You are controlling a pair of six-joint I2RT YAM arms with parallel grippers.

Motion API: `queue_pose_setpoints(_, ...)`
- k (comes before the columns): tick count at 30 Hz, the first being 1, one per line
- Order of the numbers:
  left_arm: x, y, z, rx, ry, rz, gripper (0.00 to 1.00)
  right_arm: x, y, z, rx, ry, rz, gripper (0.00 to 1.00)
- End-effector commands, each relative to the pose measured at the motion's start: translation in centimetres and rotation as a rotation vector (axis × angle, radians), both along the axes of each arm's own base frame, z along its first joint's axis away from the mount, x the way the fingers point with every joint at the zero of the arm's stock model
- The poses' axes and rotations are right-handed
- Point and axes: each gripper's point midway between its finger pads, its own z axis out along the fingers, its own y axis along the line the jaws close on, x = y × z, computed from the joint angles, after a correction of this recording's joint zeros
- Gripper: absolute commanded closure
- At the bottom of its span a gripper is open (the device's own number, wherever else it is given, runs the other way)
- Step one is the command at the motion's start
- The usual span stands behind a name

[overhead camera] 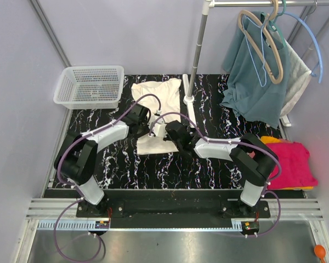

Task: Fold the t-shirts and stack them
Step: Fold the tshirt

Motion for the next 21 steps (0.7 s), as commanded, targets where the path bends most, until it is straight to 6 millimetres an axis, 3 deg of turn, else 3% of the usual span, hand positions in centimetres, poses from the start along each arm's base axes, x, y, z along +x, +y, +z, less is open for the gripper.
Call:
queue_pose_setpoints(1, 2.3, 1.4, 0.6, 0.046, -0.056, 0.058, 1.0, 2.3, -1.0, 2.2, 0.026, -0.09, -0.099, 1.0)
queue_pose_setpoints(5, 3.1, 1.3, 0.3, 0.045, -0.072, 0.085, 0.99, 2.8, -1.0, 1.6, 0.02, -0.098, -0.123, 0.91)
queue_pose_setpoints(10, 4.2, 1.6, 0.3, 0.06, -0.114, 0.121, 0.85, 3.4, -0.8, 1.4, 0.028, -0.114, -0.143, 0.63)
queue_pose_setpoints(13, 5.0, 1.9, 0.6, 0.068, -0.148, 0.147, 0.78, 3.8, -0.7, 1.2, 0.028, -0.117, -0.151, 0.57)
queue_pose_setpoints(21, 6.2, 1.3, 1.3, 0.033, -0.191, 0.174, 0.61, 4.5, -0.5, 1.7, 0.025, -0.14, -0.167, 0.52)
